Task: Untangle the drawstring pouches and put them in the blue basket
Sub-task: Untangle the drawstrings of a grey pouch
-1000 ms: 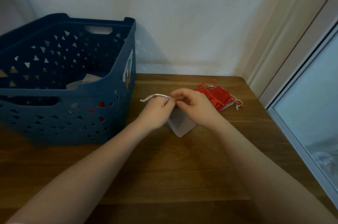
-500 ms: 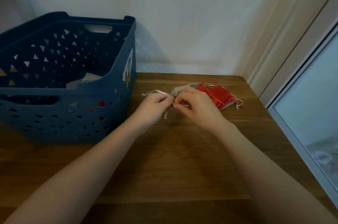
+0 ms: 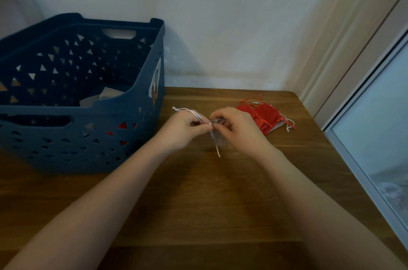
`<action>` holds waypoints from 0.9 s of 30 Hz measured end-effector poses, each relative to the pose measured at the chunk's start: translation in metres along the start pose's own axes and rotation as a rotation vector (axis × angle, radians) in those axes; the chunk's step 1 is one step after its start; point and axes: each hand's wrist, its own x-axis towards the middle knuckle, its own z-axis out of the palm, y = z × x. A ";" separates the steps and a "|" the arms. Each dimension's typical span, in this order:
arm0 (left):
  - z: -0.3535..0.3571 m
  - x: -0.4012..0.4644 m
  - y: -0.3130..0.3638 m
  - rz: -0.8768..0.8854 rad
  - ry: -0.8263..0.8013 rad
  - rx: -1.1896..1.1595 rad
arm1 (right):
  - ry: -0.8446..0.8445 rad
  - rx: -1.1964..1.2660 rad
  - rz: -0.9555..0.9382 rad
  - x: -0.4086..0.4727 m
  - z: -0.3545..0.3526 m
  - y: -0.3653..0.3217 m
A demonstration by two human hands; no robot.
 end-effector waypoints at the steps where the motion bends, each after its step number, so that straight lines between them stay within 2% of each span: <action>1: -0.002 0.000 0.001 0.033 0.018 0.046 | 0.004 0.005 0.025 0.000 0.000 -0.001; 7: -0.007 0.003 0.002 0.132 0.093 0.270 | -0.004 0.202 0.173 -0.002 0.000 -0.002; 12: 0.002 0.003 -0.007 0.202 0.255 0.441 | -0.083 0.374 0.222 -0.004 -0.002 -0.010; 16: 0.005 -0.003 -0.008 0.327 0.323 0.424 | -0.067 0.466 0.254 -0.004 -0.002 -0.014; 20: 0.004 -0.004 -0.003 0.267 0.362 0.333 | -0.032 0.774 0.401 -0.004 -0.004 -0.011; 24: 0.002 -0.004 -0.001 0.187 0.317 0.276 | -0.113 0.828 0.415 -0.004 -0.004 -0.011; 27: 0.001 -0.003 0.000 0.202 0.279 0.255 | -0.100 0.869 0.422 -0.005 0.000 -0.010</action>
